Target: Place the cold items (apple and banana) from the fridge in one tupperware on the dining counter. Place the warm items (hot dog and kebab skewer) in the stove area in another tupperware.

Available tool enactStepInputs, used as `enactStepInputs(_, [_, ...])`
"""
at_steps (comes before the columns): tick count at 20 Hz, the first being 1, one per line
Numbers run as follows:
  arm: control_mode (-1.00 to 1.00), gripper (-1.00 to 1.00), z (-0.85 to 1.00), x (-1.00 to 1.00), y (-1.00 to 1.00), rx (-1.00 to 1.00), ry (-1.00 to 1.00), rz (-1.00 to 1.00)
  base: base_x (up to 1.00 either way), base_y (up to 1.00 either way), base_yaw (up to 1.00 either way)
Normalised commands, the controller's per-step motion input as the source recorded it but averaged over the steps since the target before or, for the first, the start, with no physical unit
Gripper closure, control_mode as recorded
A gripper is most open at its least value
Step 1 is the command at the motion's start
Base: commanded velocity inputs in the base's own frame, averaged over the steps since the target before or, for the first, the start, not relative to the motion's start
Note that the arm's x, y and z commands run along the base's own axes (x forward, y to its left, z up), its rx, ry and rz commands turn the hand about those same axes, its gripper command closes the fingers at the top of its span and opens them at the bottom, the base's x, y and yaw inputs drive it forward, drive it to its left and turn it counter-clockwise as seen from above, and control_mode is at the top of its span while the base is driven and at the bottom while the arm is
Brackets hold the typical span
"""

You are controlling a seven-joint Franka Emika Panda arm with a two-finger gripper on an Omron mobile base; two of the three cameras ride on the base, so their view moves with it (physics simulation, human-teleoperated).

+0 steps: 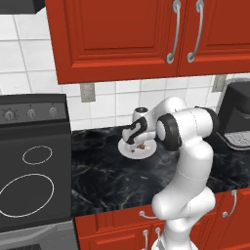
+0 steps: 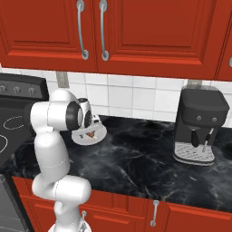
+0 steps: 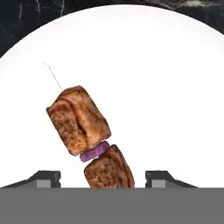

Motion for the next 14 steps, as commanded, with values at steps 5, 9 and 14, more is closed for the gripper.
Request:
enactStepInputs(5, [-1.0, 1.0, -0.15, 0.0, 0.0, 0.0, -0.06, 0.08, 0.0, 0.0, 0.0])
enactStepInputs(9, [-1.0, 1.0, -0.05, -0.05, 0.0, 0.0, -0.06, 0.05, 0.0, 0.0, 0.0])
enactStepInputs(14, [-1.0, 1.0, 0.21, -0.38, 0.0, 0.0, 0.0, -0.01, 0.0, 0.0, 0.0])
